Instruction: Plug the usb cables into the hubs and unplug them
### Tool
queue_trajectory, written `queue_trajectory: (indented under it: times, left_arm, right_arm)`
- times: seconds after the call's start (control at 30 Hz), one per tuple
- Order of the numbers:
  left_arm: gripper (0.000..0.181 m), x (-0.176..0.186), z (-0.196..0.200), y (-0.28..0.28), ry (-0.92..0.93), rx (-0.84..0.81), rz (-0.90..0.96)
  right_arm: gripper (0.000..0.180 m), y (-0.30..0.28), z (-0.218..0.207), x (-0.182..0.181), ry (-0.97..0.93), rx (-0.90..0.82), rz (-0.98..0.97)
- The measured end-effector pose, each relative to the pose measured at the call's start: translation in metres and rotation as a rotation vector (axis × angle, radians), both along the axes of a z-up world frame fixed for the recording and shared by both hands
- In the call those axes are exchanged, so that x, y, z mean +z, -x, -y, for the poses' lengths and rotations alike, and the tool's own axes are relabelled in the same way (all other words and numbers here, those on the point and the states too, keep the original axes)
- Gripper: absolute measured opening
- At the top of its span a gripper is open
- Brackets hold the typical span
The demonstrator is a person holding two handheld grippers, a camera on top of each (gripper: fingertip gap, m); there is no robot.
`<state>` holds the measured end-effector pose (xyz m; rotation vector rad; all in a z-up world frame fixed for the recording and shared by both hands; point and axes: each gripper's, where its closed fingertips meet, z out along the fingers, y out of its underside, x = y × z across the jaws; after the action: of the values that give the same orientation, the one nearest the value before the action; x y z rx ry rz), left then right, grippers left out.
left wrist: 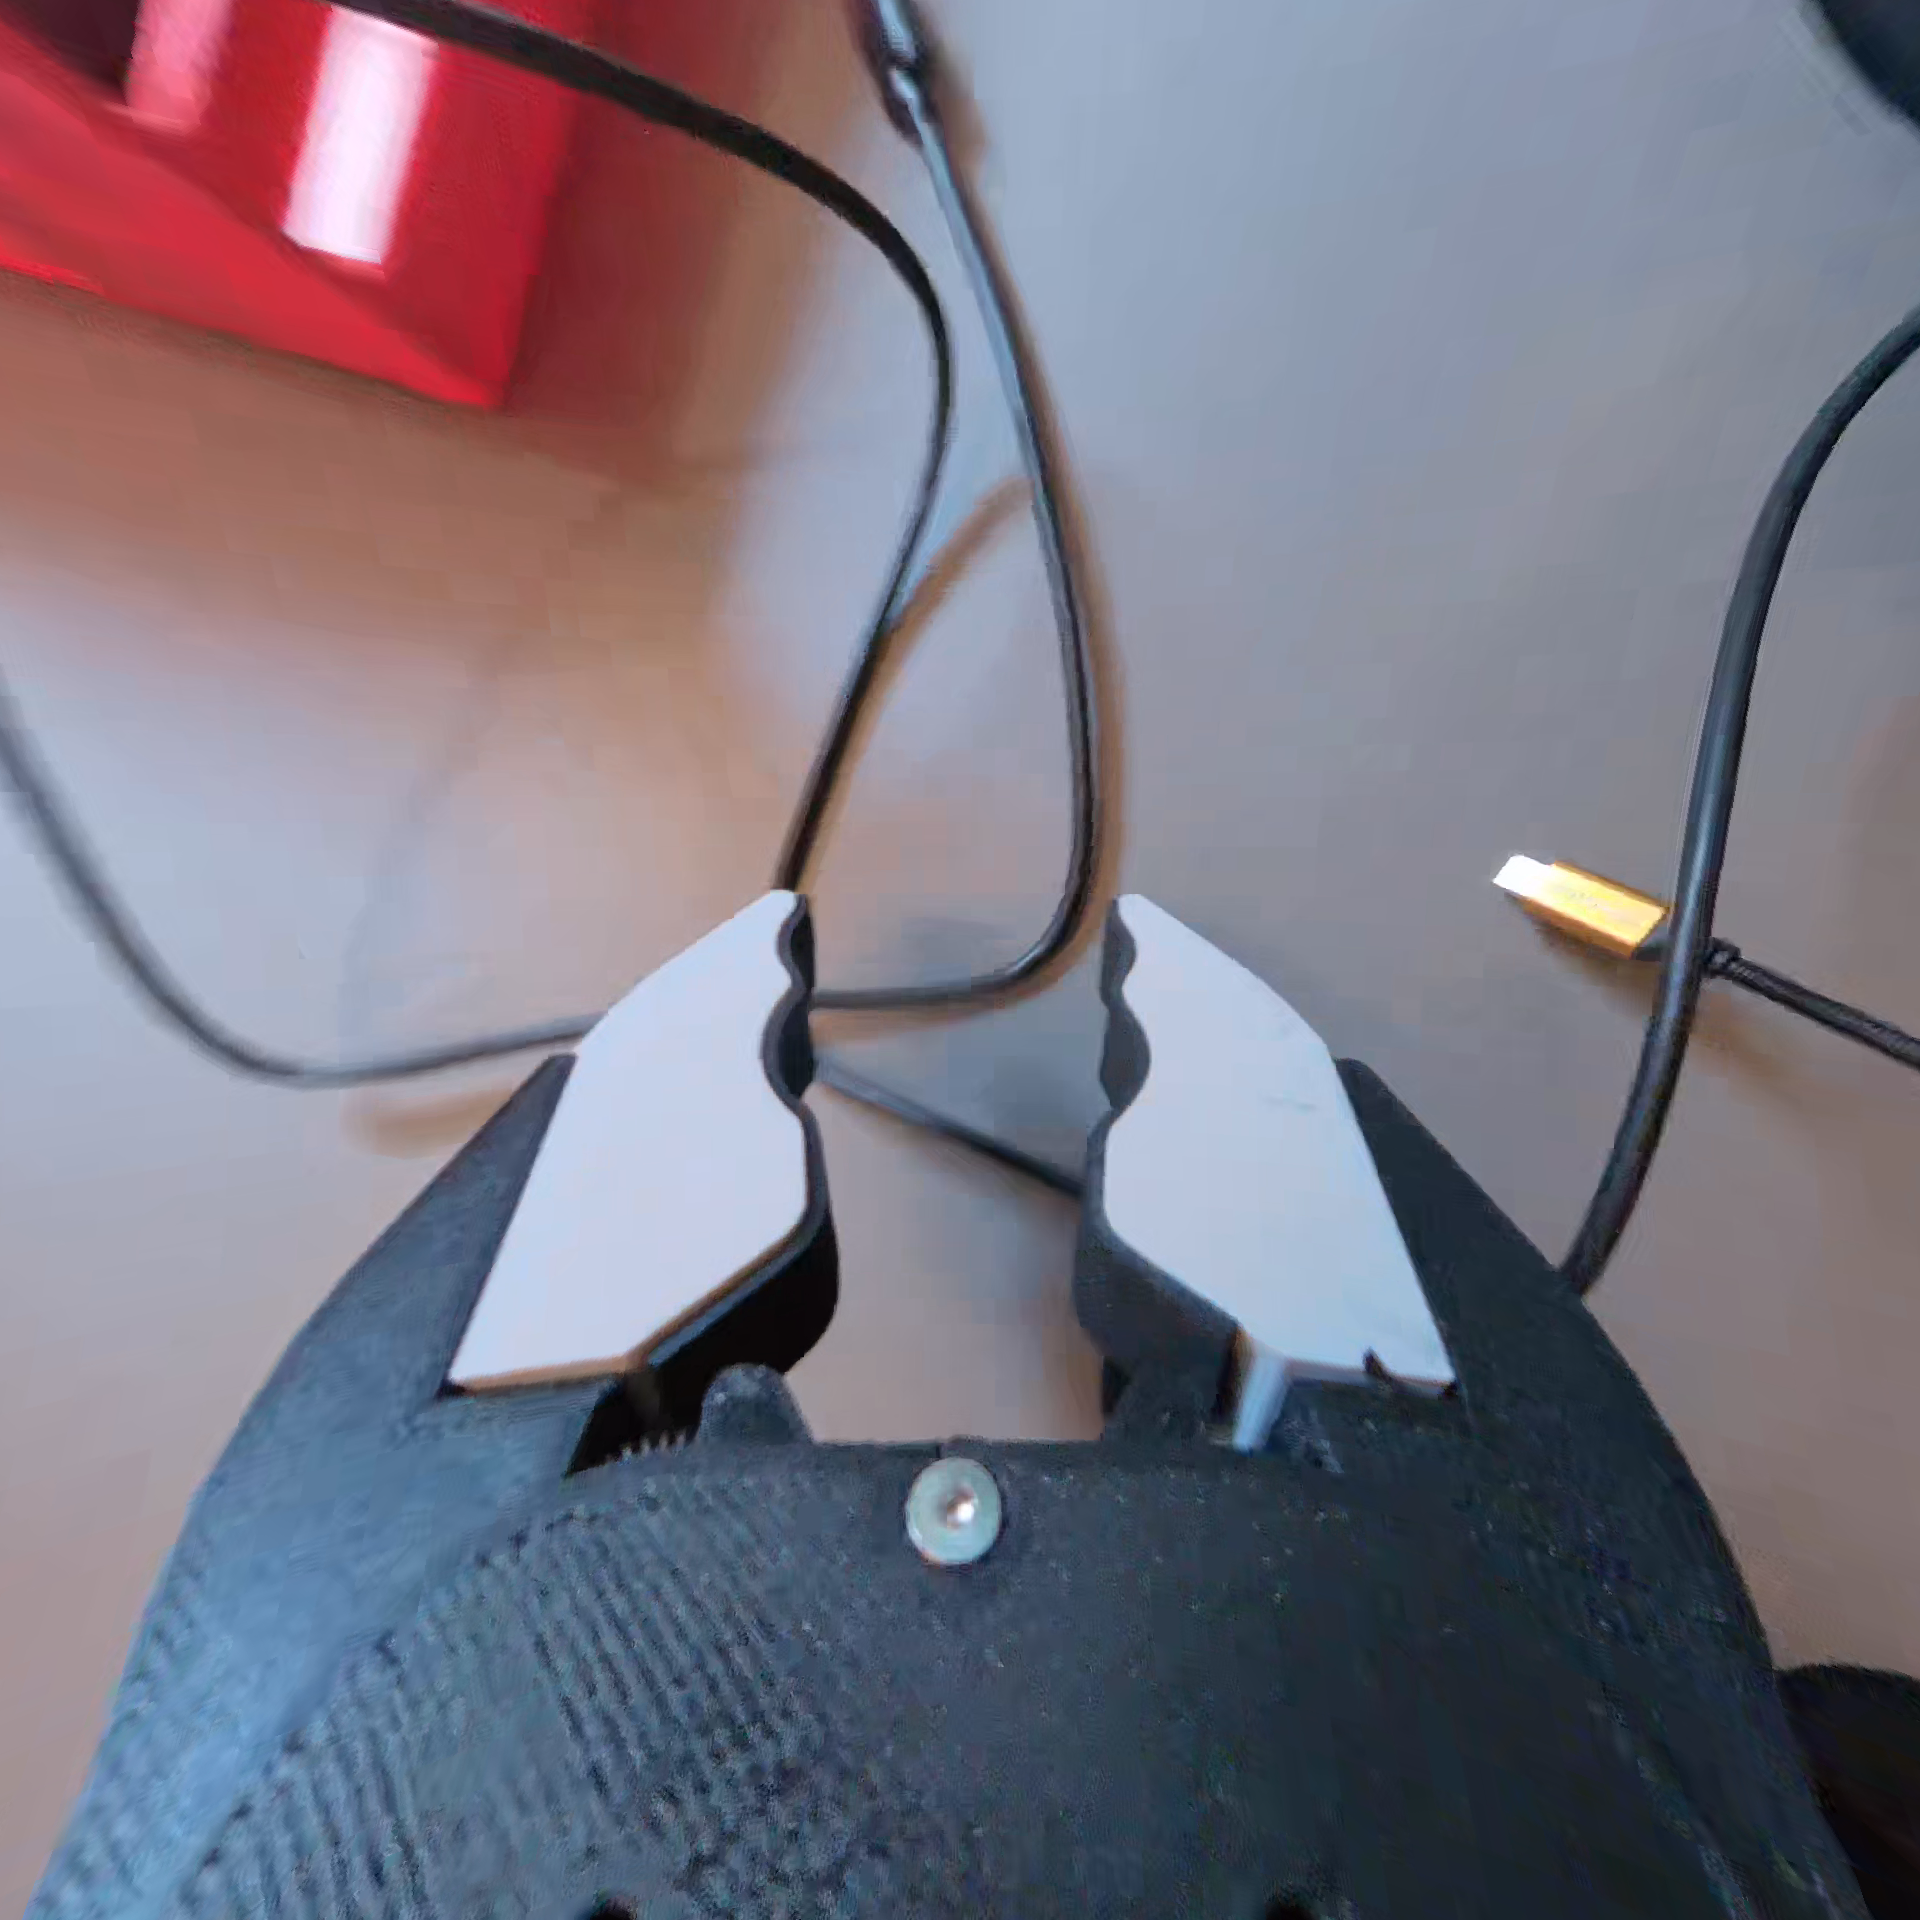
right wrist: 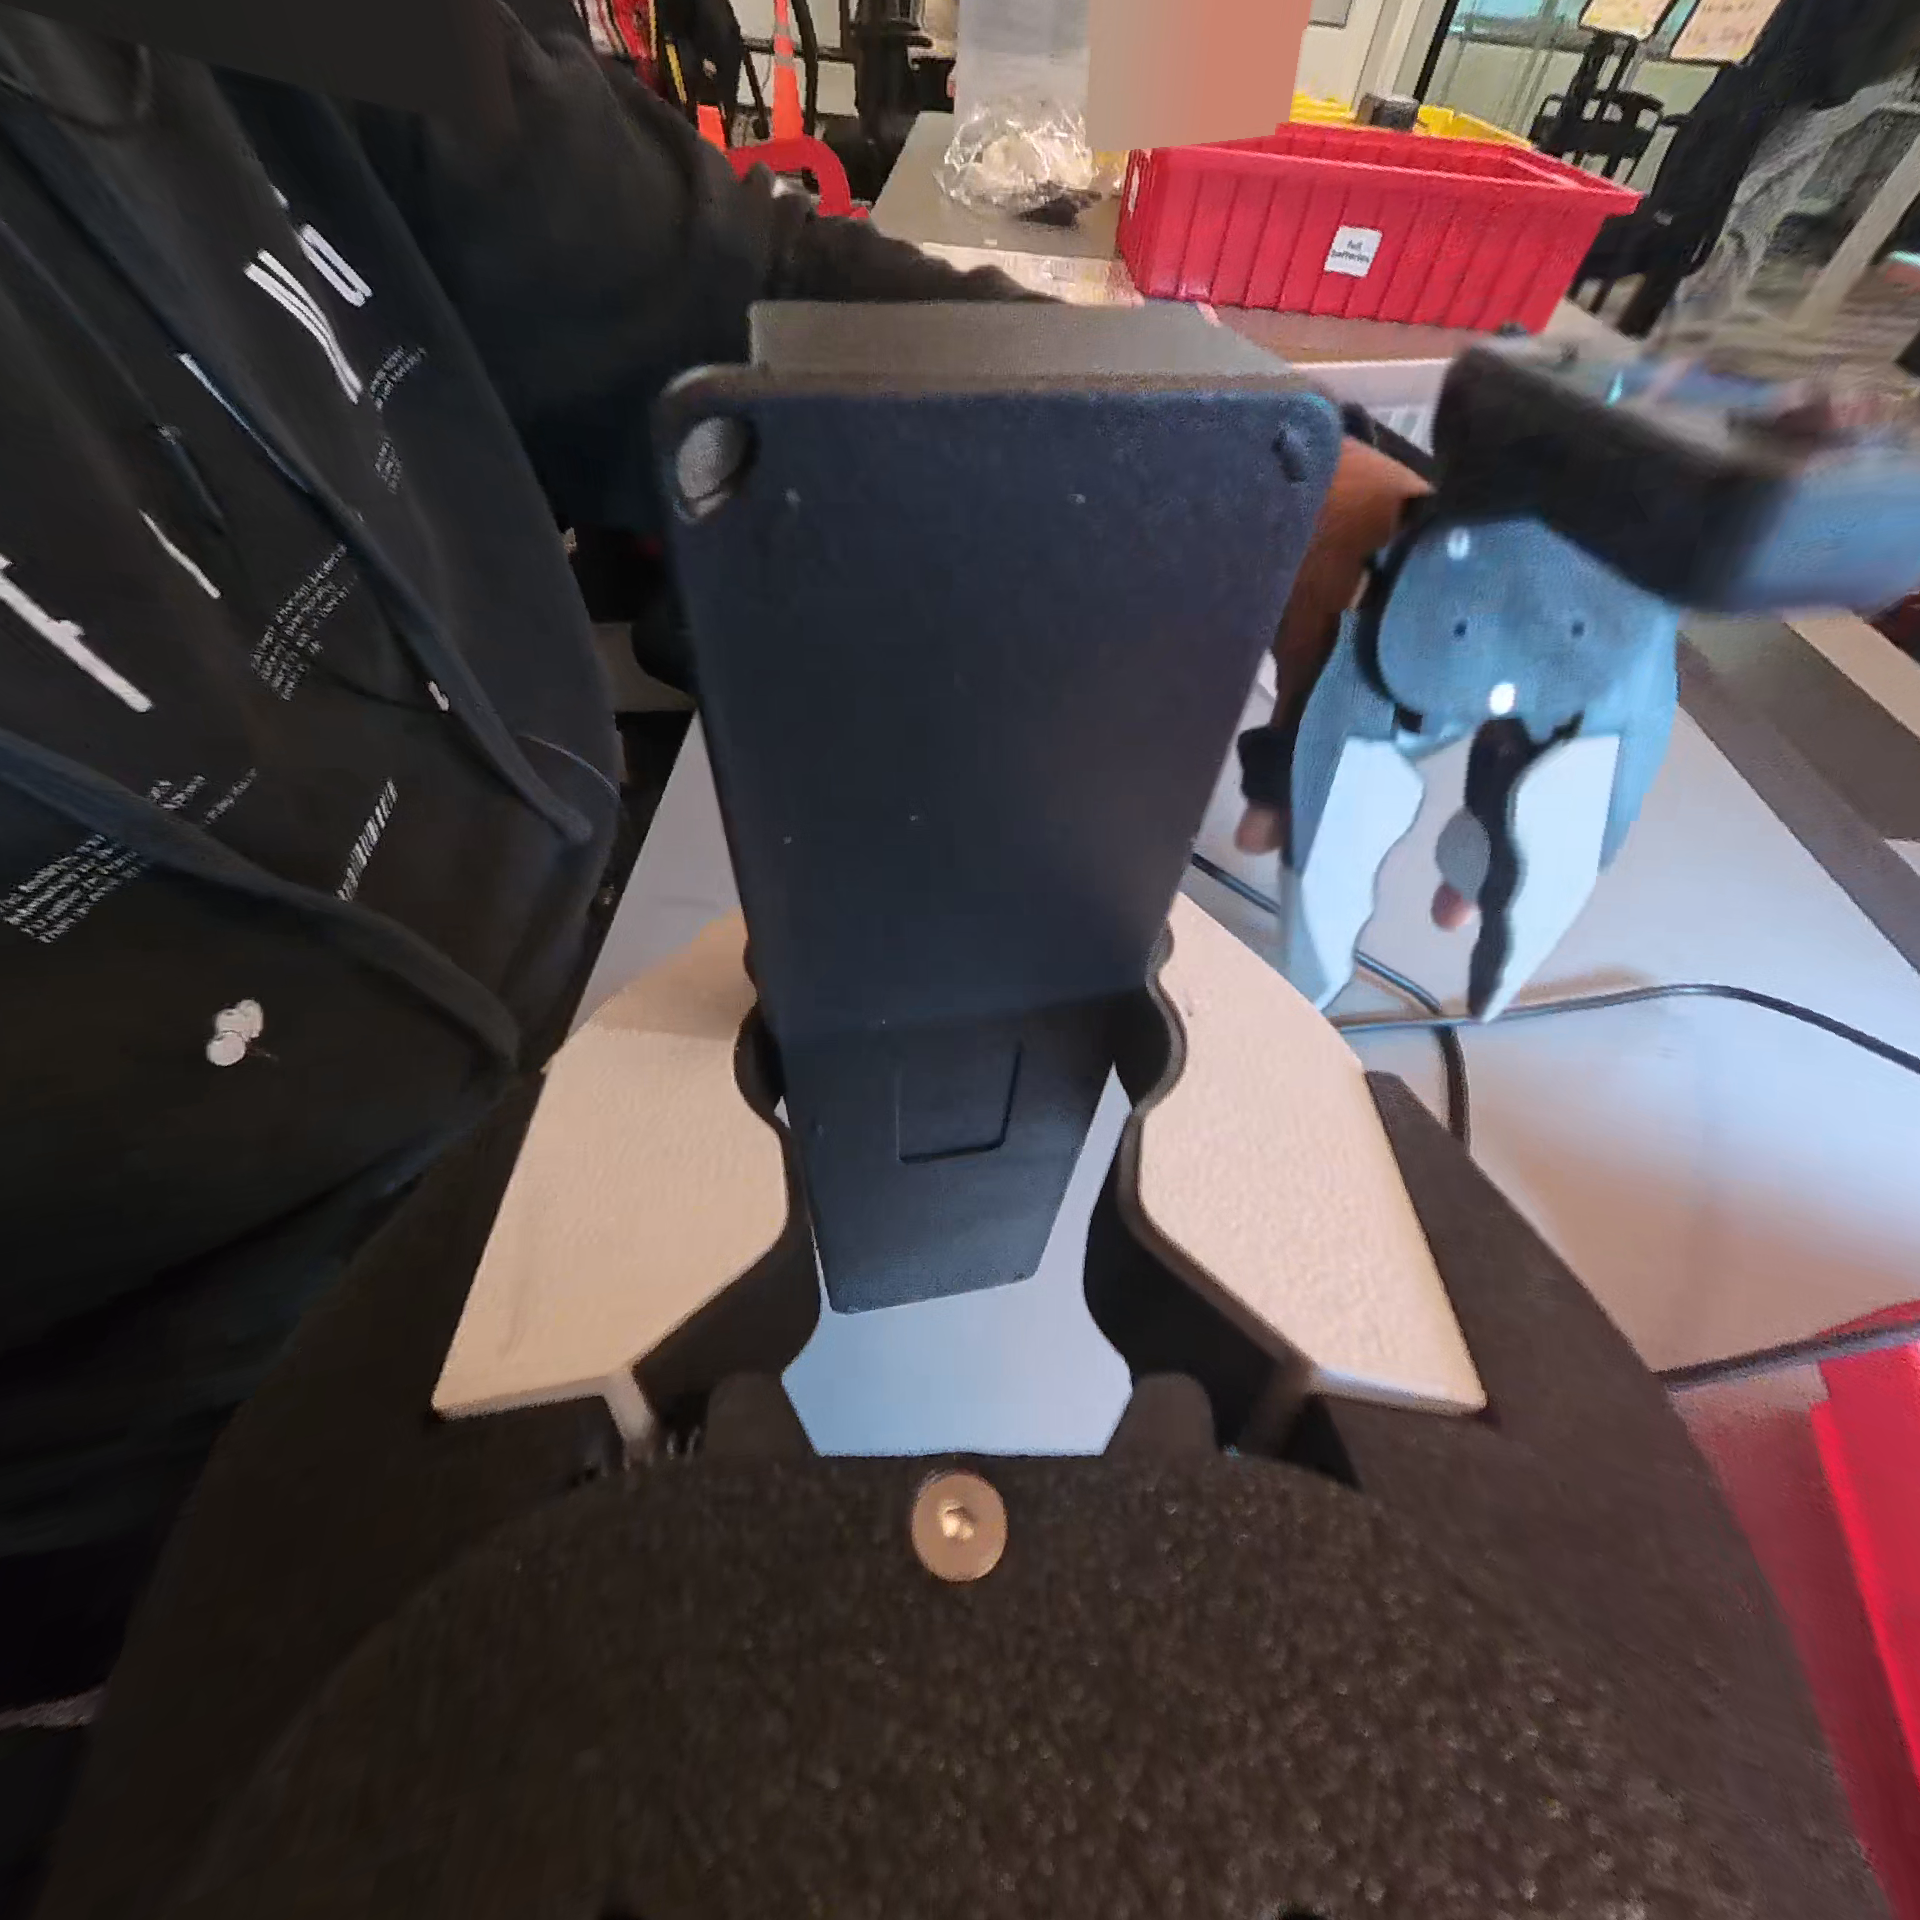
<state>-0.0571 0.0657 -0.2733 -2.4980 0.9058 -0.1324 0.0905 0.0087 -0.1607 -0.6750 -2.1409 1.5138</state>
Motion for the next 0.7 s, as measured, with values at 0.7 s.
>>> queue_trajectory:
  times: [0.7]
  left_arm:
    - [0.037, -0.020, -0.020, 0.021, 0.086, -0.017, -0.182]
  right_arm:
    - [0.064, -0.004, -0.015, 0.000, 0.051, -0.050, -0.043]
